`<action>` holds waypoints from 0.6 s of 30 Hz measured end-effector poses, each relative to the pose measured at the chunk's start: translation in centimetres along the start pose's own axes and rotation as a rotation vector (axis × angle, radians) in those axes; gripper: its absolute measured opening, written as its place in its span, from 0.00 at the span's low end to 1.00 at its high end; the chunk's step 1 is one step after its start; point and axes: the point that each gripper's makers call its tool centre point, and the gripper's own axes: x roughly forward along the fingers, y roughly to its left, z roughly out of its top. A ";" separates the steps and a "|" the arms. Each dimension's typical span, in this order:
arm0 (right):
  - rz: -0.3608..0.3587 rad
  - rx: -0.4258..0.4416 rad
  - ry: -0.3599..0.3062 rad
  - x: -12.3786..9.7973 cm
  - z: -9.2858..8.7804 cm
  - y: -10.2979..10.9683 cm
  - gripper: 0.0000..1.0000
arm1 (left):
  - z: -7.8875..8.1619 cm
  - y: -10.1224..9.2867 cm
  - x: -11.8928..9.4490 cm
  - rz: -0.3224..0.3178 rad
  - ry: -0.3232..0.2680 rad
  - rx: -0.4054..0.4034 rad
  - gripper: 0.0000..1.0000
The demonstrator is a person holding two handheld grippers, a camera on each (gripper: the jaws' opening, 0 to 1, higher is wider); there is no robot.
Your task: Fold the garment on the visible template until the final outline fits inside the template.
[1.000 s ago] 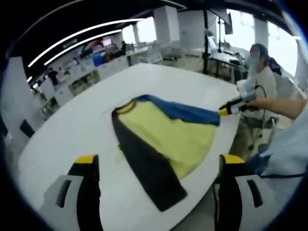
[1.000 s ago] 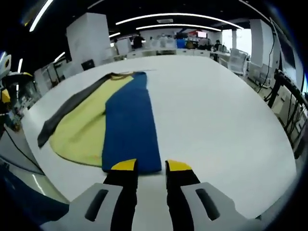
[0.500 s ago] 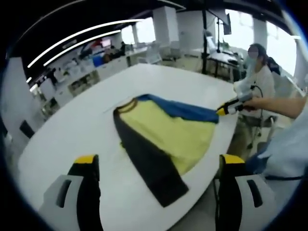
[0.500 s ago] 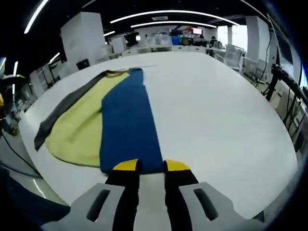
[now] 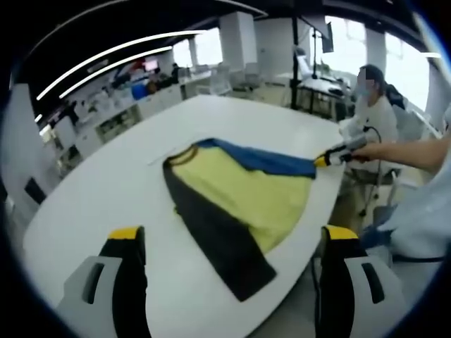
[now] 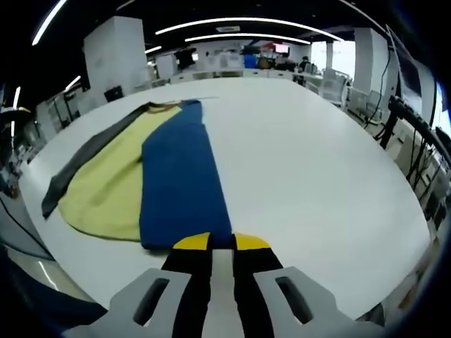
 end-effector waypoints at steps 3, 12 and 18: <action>-0.006 -0.012 0.007 0.0 0.1 0.0 0.08 | -0.1 0.1 0.1 -0.001 -0.003 -0.005 1.00; 0.001 -0.066 0.003 -0.2 0.3 0.4 0.02 | 0.6 0.2 1.0 -0.015 -0.001 0.002 1.00; 0.049 -0.066 0.011 0.0 0.3 0.1 0.02 | 1.1 0.3 1.7 0.012 0.000 -0.020 1.00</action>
